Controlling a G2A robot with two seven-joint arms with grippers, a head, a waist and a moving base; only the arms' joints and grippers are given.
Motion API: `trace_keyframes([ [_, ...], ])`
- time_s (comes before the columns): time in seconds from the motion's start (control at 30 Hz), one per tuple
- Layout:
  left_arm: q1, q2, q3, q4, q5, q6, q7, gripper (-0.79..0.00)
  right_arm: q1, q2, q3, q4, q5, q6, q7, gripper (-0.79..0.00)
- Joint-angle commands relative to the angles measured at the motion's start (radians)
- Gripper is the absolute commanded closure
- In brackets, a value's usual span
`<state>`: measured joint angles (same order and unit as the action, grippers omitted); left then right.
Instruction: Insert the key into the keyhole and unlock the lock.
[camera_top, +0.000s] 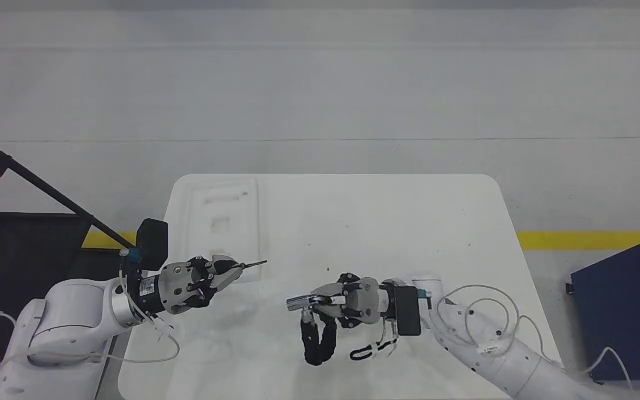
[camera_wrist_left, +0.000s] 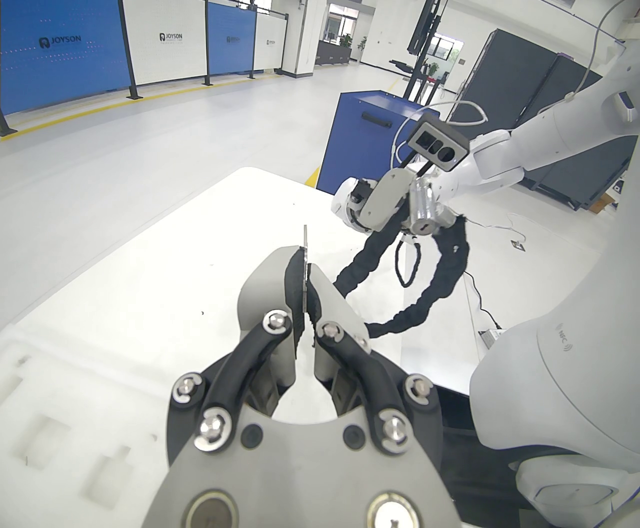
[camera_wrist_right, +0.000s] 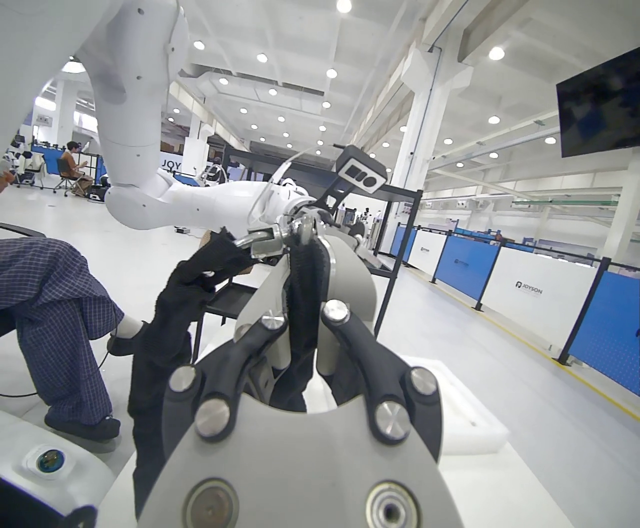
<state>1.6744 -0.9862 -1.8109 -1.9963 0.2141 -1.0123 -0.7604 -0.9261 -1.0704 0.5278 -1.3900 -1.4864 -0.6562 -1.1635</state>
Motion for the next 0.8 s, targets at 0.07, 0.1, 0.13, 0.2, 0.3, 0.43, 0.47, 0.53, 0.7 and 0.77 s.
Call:
trace_keyframes([
  [0.07,0.0,0.0,0.0,0.0,0.0,0.0,0.0,0.0,0.0,-0.017,-0.016,0.054,0.063,0.025,-0.025,0.0],
  [0.1,0.0,0.0,0.0,0.0,0.0,0.0,0.0,0.0,0.0,-0.019,-0.02,0.058,0.082,0.028,-0.029,0.0],
  [0.13,0.0,0.0,0.0,0.0,0.0,0.0,0.0,0.0,-0.001,-0.02,-0.021,0.064,0.101,0.033,-0.033,0.0],
  [0.2,0.0,0.0,0.0,0.0,0.0,0.0,0.0,0.0,-0.005,-0.02,-0.021,0.072,0.138,0.041,-0.042,0.0],
  [0.3,0.0,0.0,0.0,0.0,0.0,0.0,0.0,0.0,-0.006,-0.013,-0.022,0.082,0.153,0.044,-0.044,0.0],
  [0.43,0.0,0.0,0.0,0.0,0.0,0.0,0.0,0.0,-0.02,-0.004,-0.03,0.065,0.205,0.042,-0.043,0.0],
  [0.47,0.0,0.0,0.0,0.0,0.0,0.0,0.0,0.0,-0.022,-0.001,-0.033,0.063,0.213,0.038,-0.039,0.0],
  [0.53,0.0,0.0,0.0,0.0,0.0,0.0,0.0,0.0,-0.029,0.006,-0.034,0.058,0.256,0.028,-0.028,0.0],
  [0.7,0.0,0.0,0.0,0.0,0.0,0.0,0.0,0.0,-0.036,0.027,-0.027,0.035,0.296,0.012,-0.013,0.0],
  [0.77,0.0,0.0,0.0,0.0,0.0,0.0,0.0,0.0,-0.036,0.037,-0.023,0.029,0.309,0.002,-0.002,0.0],
])
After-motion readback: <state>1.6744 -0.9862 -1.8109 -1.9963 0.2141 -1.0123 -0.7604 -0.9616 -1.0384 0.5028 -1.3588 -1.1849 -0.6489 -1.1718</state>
